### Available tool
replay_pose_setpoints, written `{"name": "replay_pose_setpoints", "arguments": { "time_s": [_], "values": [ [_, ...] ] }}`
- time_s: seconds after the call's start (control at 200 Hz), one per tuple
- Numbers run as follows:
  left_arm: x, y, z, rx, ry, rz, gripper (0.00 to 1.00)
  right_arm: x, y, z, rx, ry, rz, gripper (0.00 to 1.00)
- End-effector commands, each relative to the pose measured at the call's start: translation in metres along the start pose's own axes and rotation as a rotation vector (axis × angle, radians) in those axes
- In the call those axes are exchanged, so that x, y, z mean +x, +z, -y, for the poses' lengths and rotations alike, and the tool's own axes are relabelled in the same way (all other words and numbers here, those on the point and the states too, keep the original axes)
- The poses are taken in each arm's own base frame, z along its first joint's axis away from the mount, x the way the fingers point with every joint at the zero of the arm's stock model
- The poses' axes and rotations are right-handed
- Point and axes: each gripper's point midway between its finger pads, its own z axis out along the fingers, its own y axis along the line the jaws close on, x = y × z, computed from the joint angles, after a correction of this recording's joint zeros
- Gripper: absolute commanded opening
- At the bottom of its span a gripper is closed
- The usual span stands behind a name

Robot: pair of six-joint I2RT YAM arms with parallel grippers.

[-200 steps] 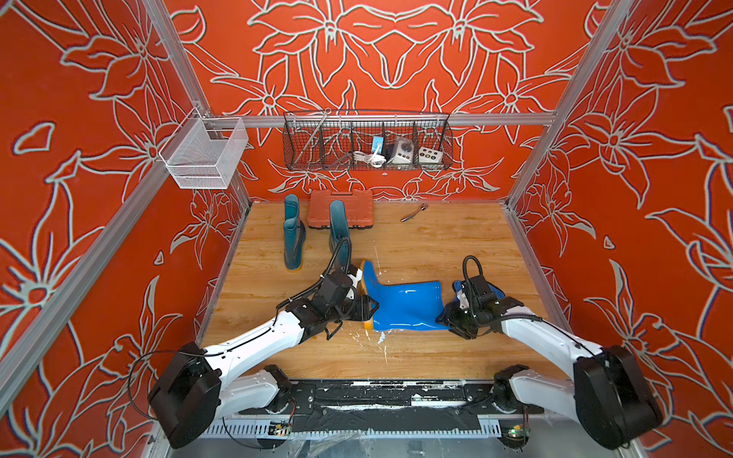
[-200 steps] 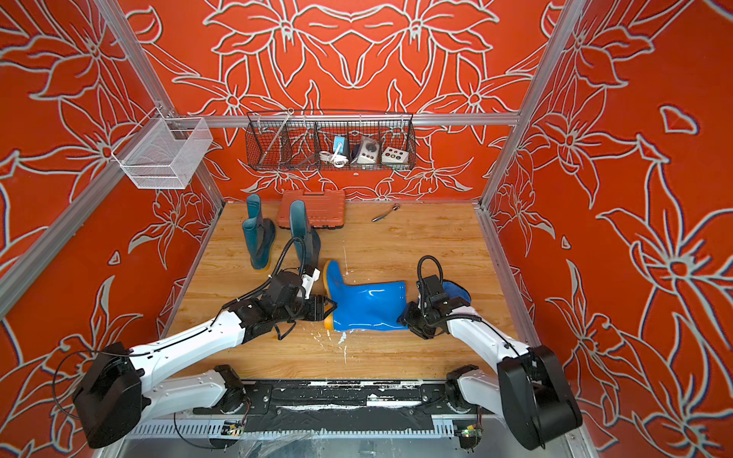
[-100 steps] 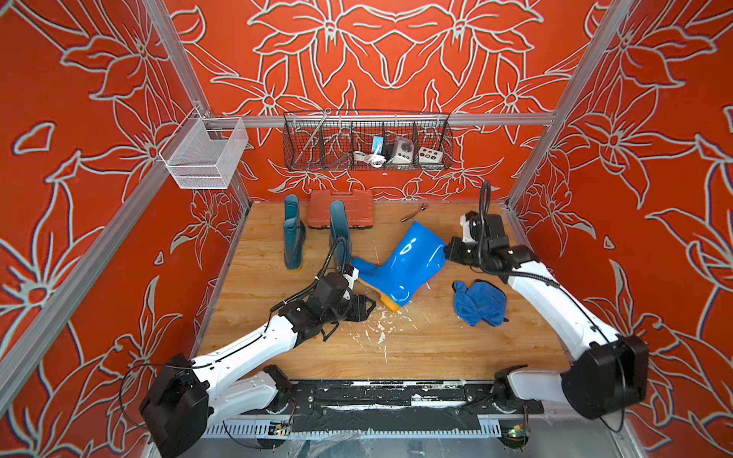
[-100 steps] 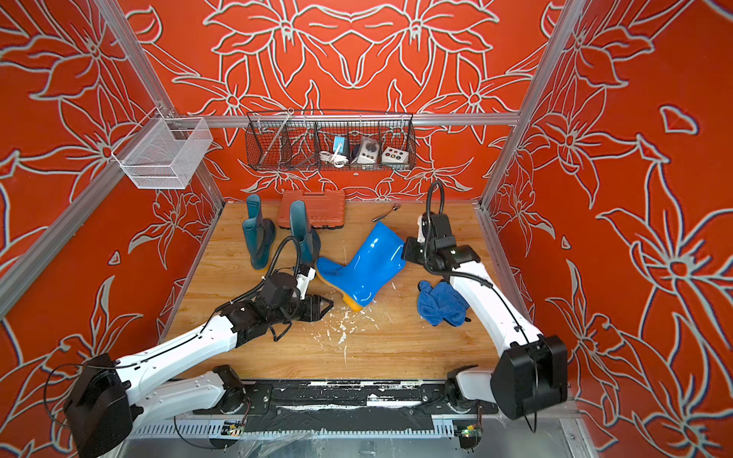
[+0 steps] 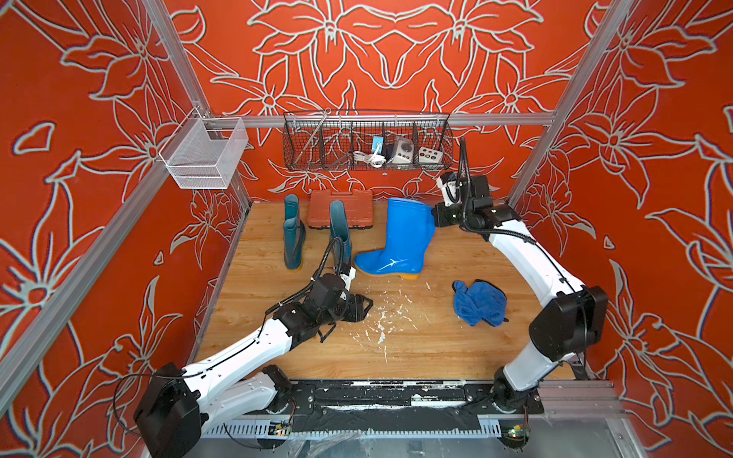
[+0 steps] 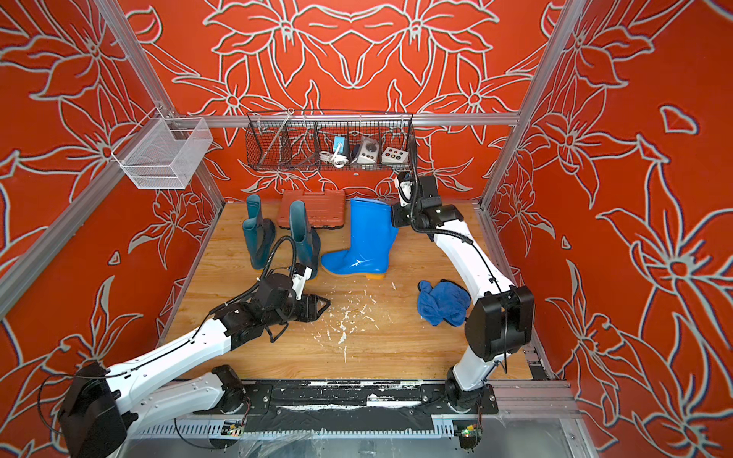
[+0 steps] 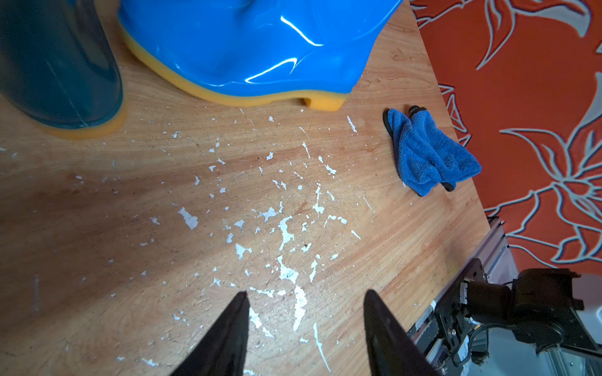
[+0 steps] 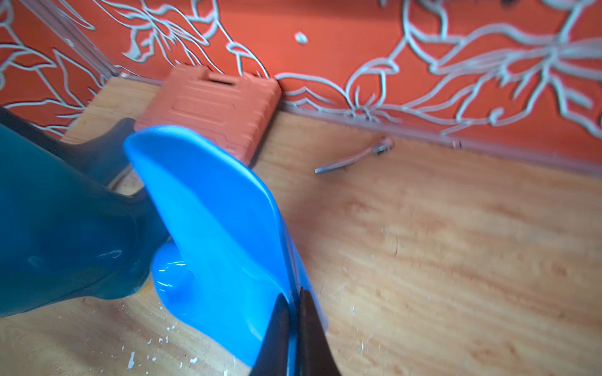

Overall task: Wipe the rubber boots with a cloth
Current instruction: Move the rubber boot to the center of the board.

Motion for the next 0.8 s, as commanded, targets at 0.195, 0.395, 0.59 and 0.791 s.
{"name": "replay_pose_setpoints", "arguments": {
  "time_s": [0.195, 0.395, 0.59, 0.791],
  "values": [
    [0.001, -0.014, -0.007, -0.031, 0.025, 0.036, 0.55, -0.016, 0.0, -0.021, -0.103, -0.074, 0.066, 0.0],
    [-0.004, -0.029, -0.011, -0.066, 0.044, 0.071, 0.56, -0.005, -0.005, -0.024, -0.112, -0.06, 0.068, 0.52],
    [-0.022, -0.059, -0.021, -0.159, 0.072, 0.171, 0.62, -0.025, -0.032, -0.027, -0.097, -0.083, 0.127, 0.79],
    [-0.051, -0.111, -0.051, -0.379, 0.149, 0.336, 0.82, -0.033, -0.068, -0.016, 0.001, -0.083, 0.19, 0.99]
  ]
}}
